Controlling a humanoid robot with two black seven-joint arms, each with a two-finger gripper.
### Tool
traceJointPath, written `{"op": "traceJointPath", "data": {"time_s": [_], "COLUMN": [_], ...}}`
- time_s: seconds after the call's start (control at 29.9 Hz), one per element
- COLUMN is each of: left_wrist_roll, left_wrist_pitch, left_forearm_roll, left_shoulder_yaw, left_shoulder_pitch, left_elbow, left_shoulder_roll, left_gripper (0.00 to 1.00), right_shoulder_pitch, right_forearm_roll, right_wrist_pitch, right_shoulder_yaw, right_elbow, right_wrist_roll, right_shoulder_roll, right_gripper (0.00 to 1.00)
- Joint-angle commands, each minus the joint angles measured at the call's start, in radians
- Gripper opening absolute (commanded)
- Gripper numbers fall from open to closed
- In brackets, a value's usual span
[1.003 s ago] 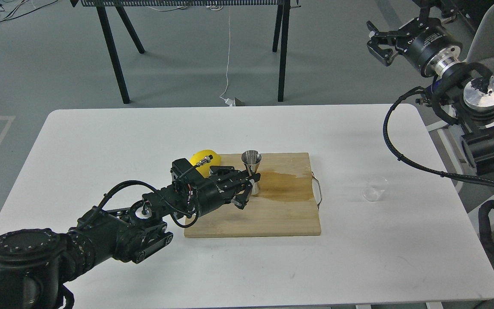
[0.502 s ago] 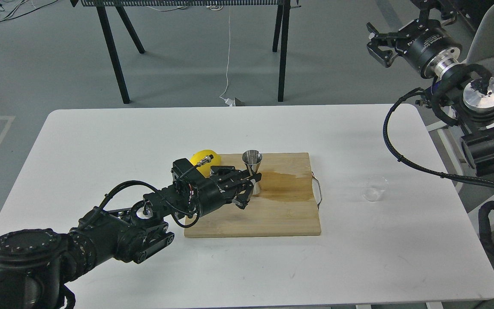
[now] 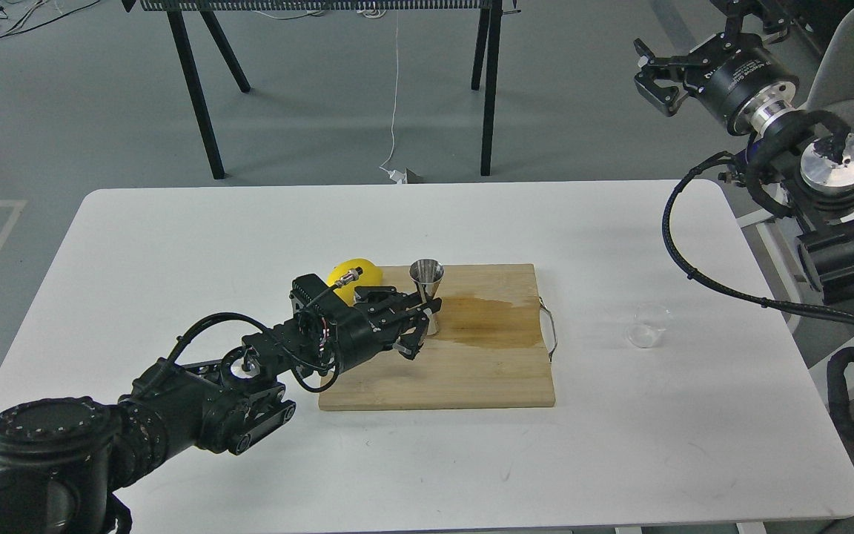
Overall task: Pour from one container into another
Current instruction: 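Lower the jigger onto the board beside the lemon, then open the left hand and release the jigger upright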
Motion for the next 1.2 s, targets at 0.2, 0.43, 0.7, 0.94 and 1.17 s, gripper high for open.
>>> {"op": "traceJointPath", "data": {"time_s": [0.2,0.43,0.7,0.94,1.17], "left_wrist_roll": [0.0,0.0,0.0,0.0,0.0], "left_wrist_pitch": [0.0,0.0,0.0,0.0,0.0], "left_forearm_roll": [0.0,0.001,0.001,0.001,0.001], "left_shoulder_yaw": [0.0,0.0,0.0,0.0,0.0], "left_shoulder_pitch": [0.002,0.009,0.017,0.017,0.015], "left_elbow": [-0.003,-0.004,-0.007,-0.009,-0.009], "left_shoulder_roll": [0.0,0.0,0.0,0.0,0.0], "left_gripper": [0.23,0.24,0.24,0.25,0.29], "right_shoulder_pitch": [0.0,0.0,-0.001,-0.003,-0.003], "right_forearm_roll": [0.0,0.0,0.0,0.0,0.0], "right_wrist_pitch": [0.0,0.0,0.002,0.002,0.002], "right_shoulder_yaw": [0.0,0.0,-0.001,-0.001,0.0], "right_elbow": [0.0,0.0,0.002,0.002,0.002], "right_wrist_roll": [0.0,-0.001,0.0,0.0,-0.001], "right_shoulder_roll": [-0.001,-0.001,-0.001,0.0,0.0], "right_gripper": [0.99,0.99,0.99,0.99,0.99]}}
